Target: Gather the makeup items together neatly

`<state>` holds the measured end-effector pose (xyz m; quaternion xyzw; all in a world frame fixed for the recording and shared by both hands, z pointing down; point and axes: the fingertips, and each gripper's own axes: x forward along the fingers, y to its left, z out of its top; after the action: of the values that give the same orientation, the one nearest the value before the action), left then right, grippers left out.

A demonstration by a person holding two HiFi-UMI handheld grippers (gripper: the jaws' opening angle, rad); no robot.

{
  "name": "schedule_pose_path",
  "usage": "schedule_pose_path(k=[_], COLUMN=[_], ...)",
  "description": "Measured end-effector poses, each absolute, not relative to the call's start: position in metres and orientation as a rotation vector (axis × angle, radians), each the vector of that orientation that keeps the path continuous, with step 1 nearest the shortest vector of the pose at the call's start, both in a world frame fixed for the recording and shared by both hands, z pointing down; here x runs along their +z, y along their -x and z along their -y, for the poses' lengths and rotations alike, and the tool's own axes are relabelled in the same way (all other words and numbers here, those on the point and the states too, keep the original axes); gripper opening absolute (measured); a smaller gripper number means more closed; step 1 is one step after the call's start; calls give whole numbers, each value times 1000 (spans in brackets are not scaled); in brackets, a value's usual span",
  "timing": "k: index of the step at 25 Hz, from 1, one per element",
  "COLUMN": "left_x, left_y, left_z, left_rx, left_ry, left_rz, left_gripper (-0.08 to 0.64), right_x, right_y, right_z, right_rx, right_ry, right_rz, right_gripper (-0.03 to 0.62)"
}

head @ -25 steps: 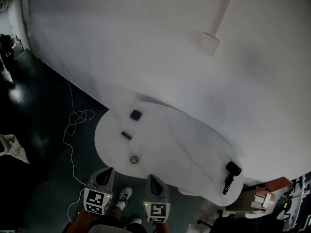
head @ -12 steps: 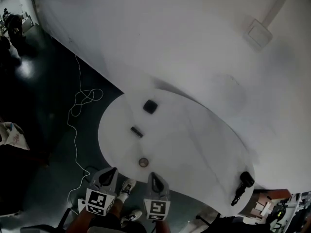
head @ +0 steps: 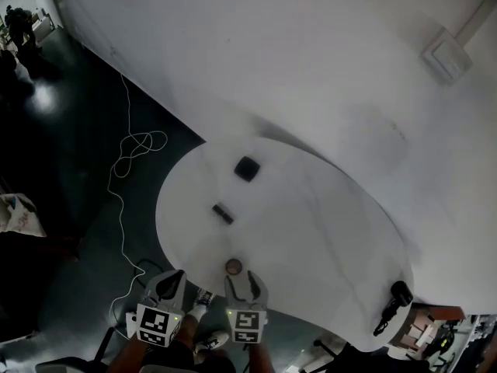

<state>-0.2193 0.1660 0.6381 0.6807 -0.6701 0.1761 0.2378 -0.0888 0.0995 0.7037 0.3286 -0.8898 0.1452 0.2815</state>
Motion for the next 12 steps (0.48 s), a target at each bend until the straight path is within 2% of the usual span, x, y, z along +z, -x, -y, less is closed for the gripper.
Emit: schedule_pose_path(k=[12], left_x=[654], left_y=[241], left_z=[-153], left_rx=[491], left_ry=[-1824], left_rz=[1816], left_gripper=[11], right_x=[738], right_y=[108], right_z=[-90], right_rx=[379], right_ry=[-809], right_rz=[2273], right_gripper=[245])
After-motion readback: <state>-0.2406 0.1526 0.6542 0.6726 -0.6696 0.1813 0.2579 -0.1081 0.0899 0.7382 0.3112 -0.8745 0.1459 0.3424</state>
